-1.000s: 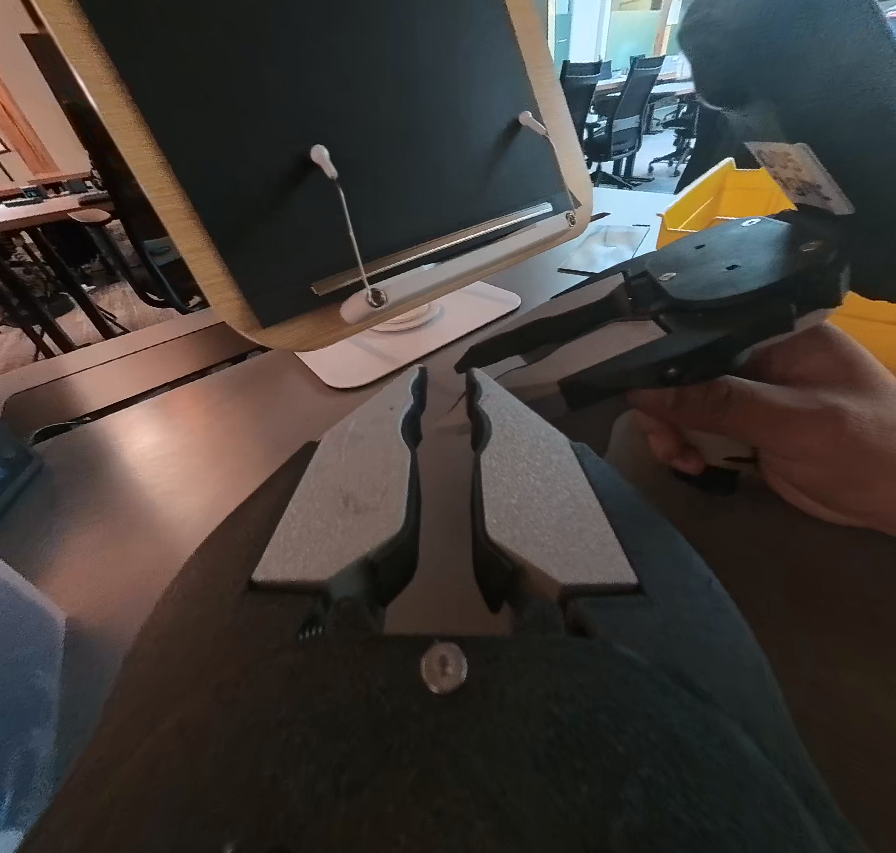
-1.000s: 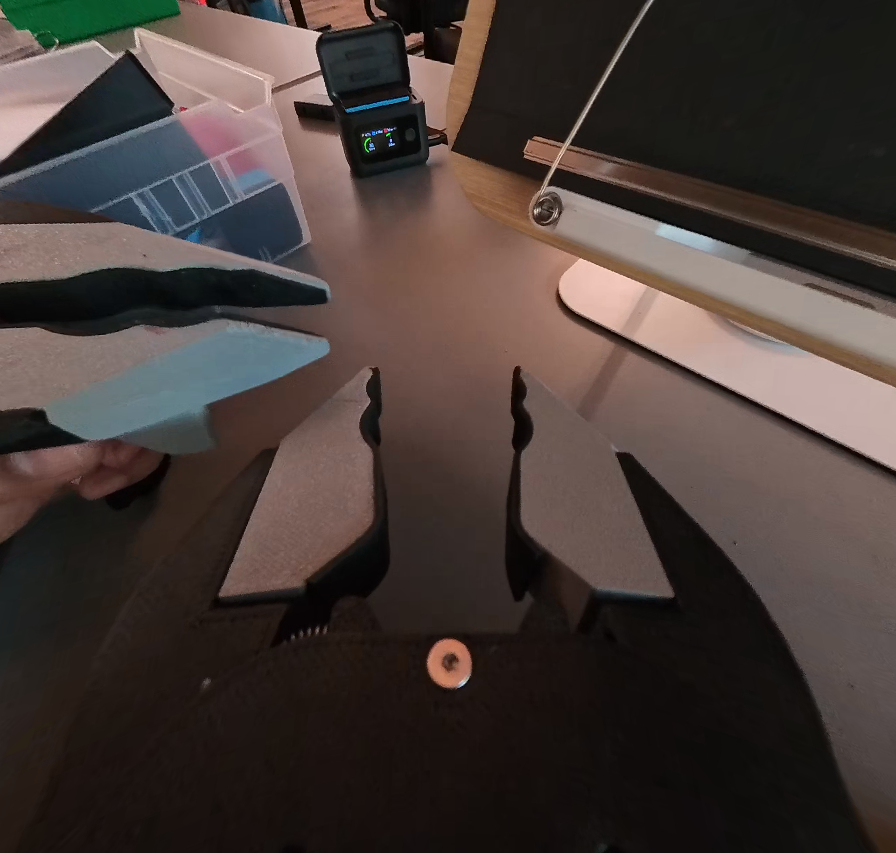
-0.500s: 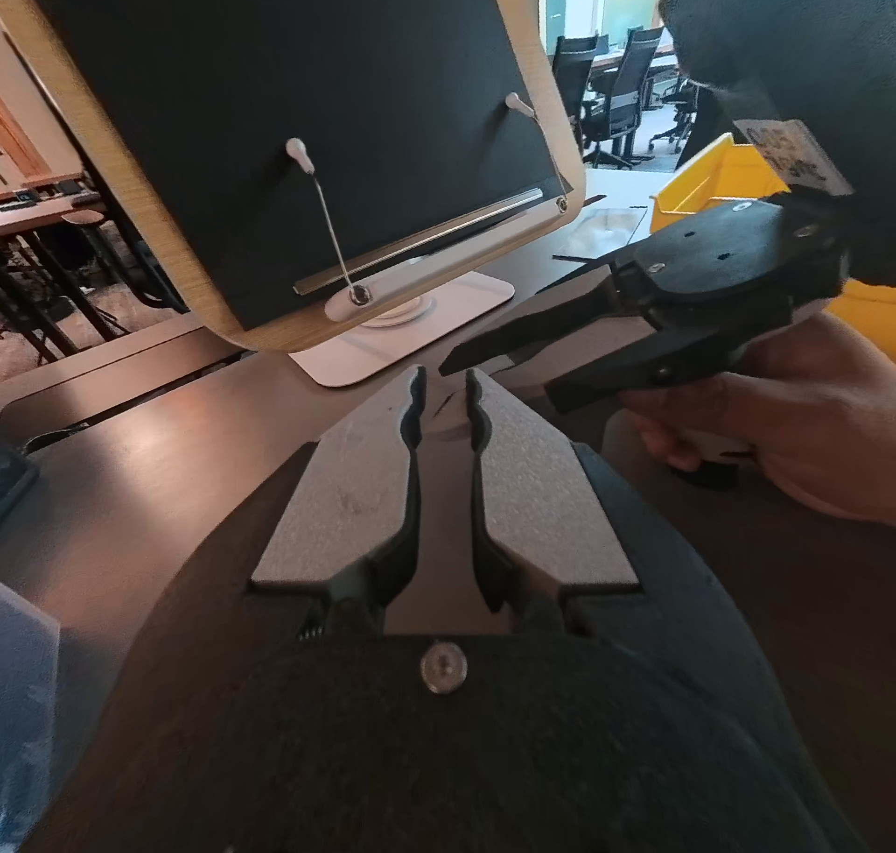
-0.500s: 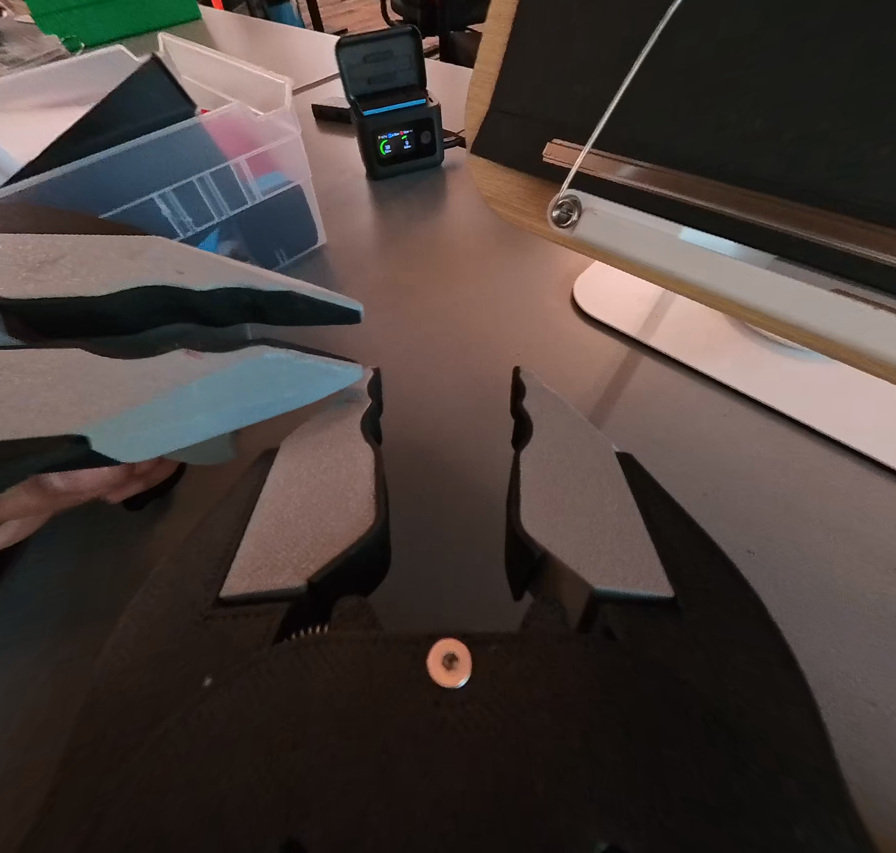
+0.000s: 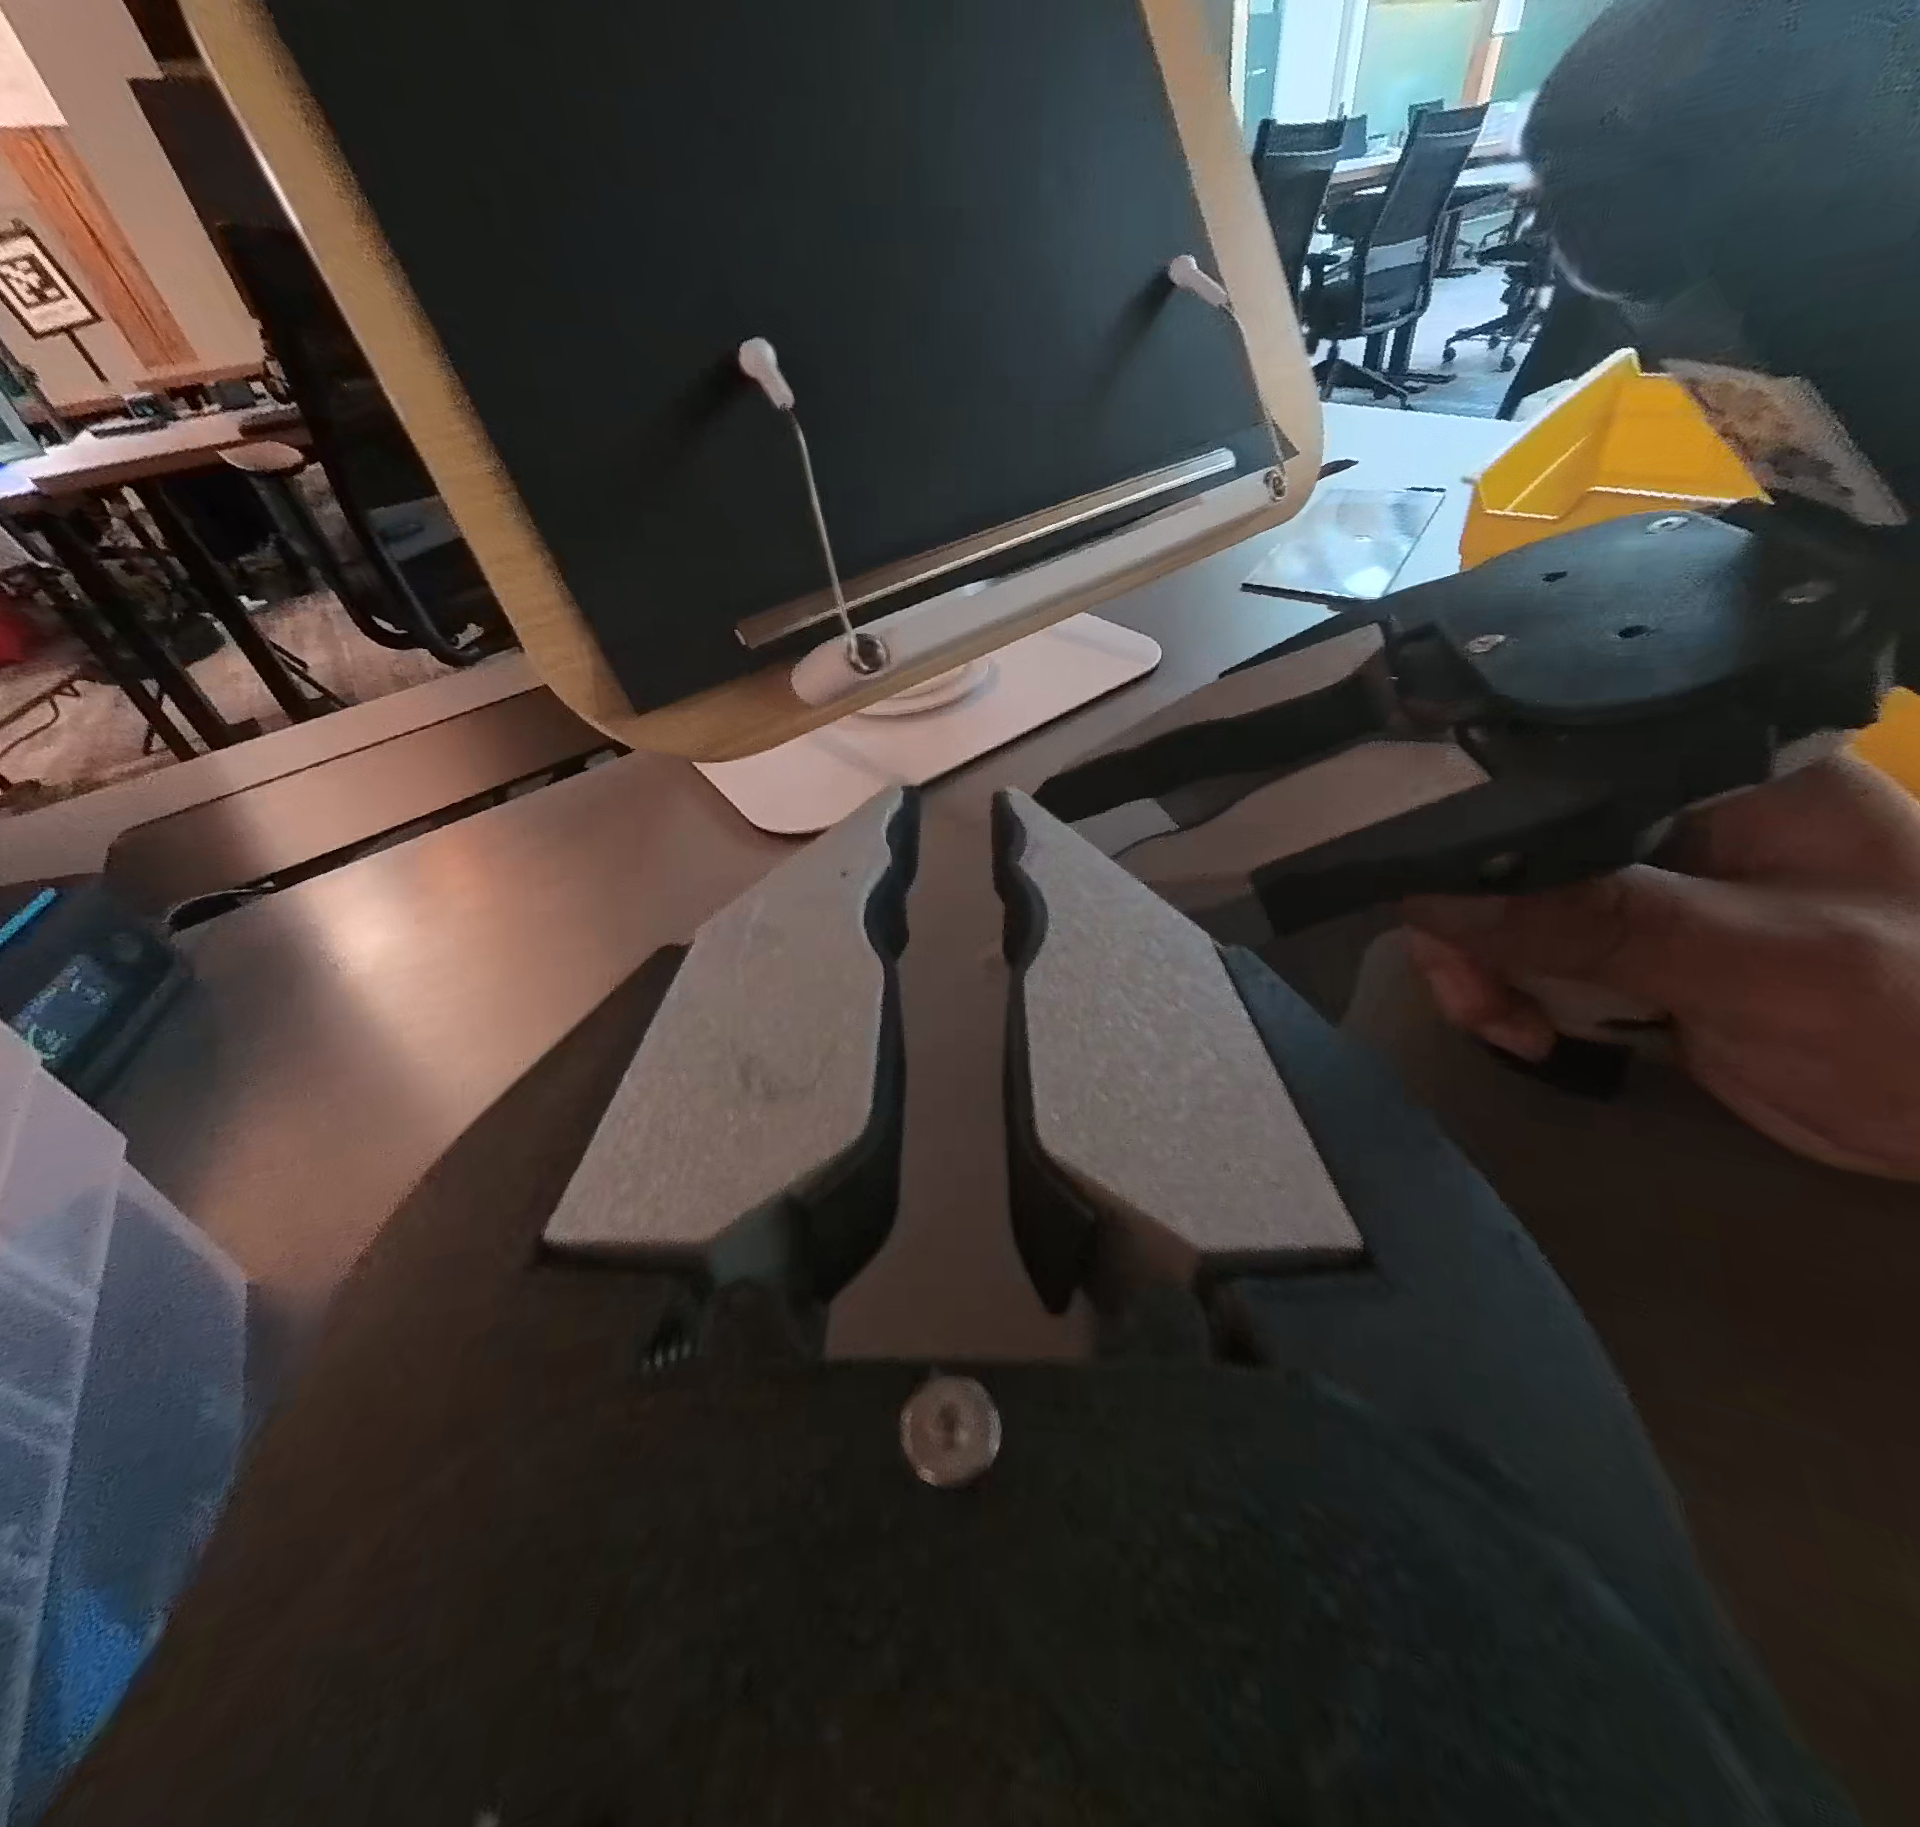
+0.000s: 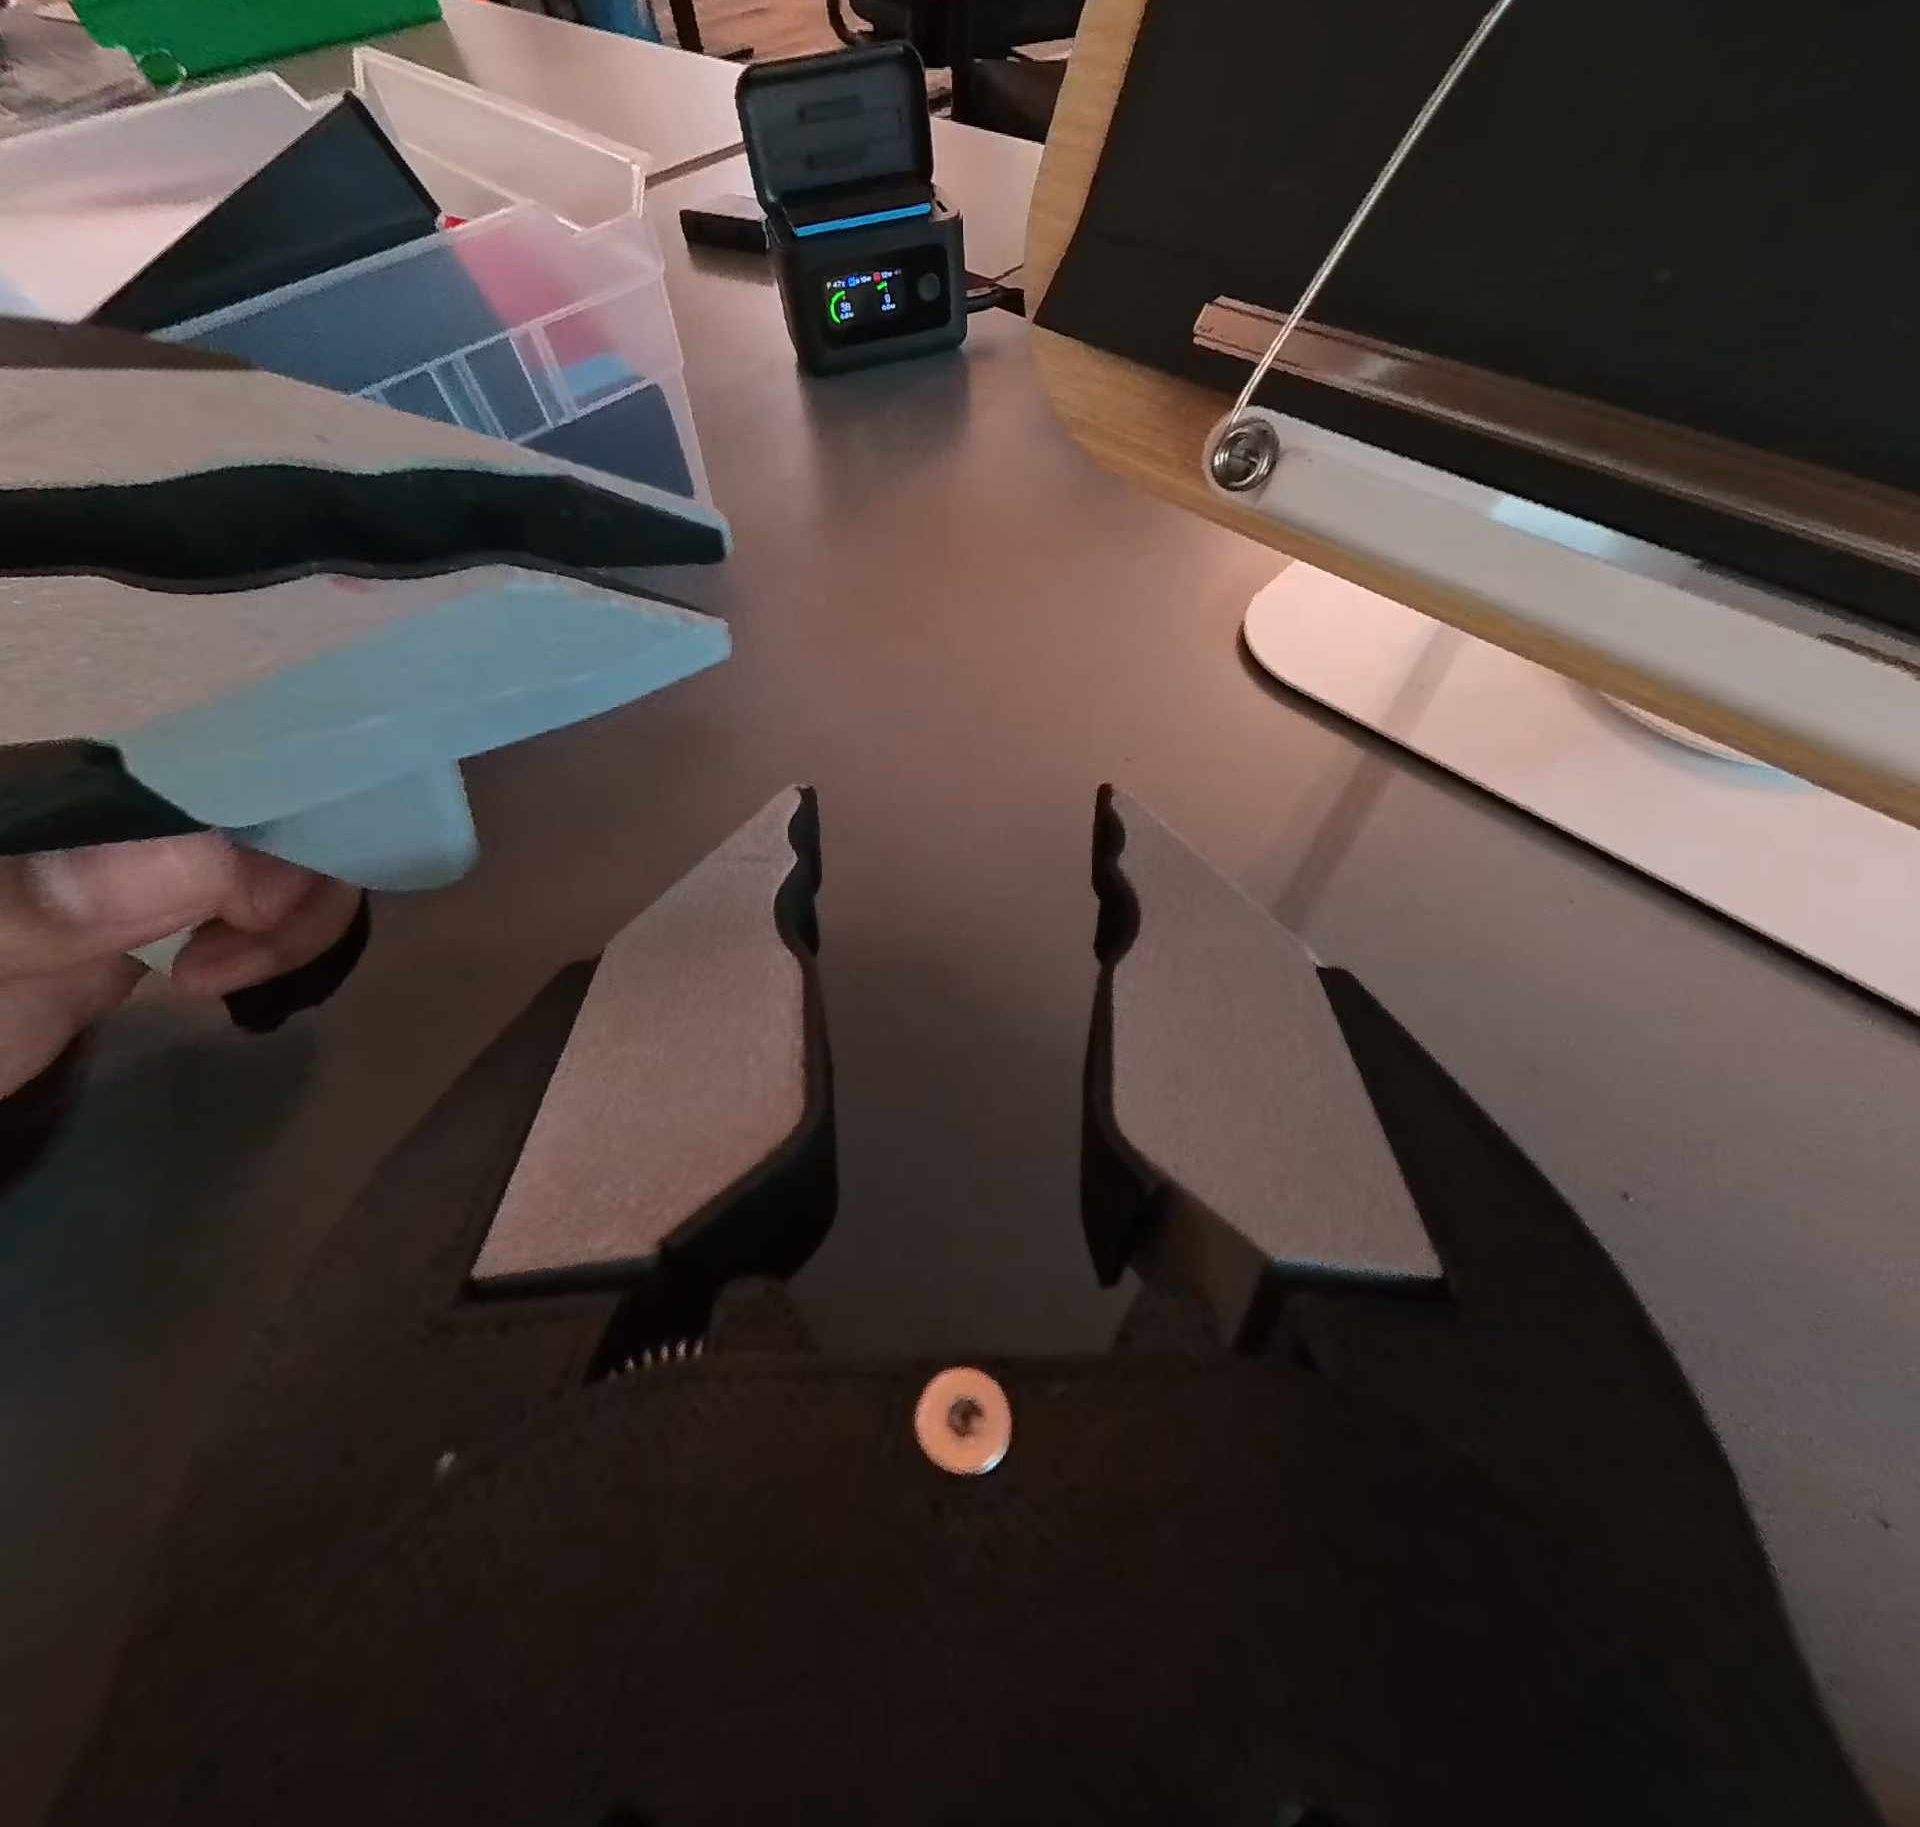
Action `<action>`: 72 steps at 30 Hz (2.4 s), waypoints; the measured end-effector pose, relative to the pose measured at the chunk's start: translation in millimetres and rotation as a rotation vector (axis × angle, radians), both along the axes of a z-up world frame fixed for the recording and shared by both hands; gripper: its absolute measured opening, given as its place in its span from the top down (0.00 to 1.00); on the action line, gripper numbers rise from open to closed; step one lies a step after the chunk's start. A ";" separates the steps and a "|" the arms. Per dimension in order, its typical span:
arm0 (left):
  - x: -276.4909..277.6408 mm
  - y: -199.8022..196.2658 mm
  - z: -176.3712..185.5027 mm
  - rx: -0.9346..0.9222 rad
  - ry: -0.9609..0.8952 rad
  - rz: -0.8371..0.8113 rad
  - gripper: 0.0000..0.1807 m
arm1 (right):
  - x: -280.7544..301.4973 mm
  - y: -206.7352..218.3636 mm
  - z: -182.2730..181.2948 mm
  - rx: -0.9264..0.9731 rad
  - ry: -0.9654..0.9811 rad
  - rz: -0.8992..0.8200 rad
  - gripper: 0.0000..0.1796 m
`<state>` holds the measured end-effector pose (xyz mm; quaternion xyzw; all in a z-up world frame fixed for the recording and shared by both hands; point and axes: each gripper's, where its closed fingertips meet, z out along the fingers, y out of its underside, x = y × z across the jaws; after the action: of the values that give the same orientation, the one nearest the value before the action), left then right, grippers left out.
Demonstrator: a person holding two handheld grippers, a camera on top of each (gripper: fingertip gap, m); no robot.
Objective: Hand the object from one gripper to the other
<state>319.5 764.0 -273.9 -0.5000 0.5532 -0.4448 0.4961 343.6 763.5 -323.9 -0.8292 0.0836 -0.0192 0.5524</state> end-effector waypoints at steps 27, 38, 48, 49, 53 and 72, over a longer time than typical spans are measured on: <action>-3.7 -10.7 9.8 -0.028 -0.001 0.002 0.79 | 0.2 -1.0 -0.9 0.005 0.059 0.022 0.71; -100.0 -3.2 88.0 -0.246 -0.128 0.111 0.40 | -1.8 -0.7 -1.4 -0.007 0.007 0.004 0.63; -181.9 155.8 42.4 -0.657 0.292 0.446 0.39 | -6.4 -1.1 -1.7 -0.006 0.021 0.009 0.61; -180.7 162.9 30.9 -0.699 0.336 0.452 0.41 | -6.2 -1.7 -2.0 -0.009 0.020 0.008 0.61; -164.0 179.4 -16.0 -0.816 0.565 0.470 0.43 | -4.4 -5.7 -3.1 -0.016 0.017 0.000 0.62; -155.6 192.6 -47.5 -0.869 0.875 0.380 0.44 | -7.9 0.2 -6.9 -0.037 0.043 0.021 0.65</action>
<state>163.9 956.6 -321.4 -0.8797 0.3755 -0.2878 0.0471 335.7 763.7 -330.8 -0.8402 0.0866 0.0029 0.5353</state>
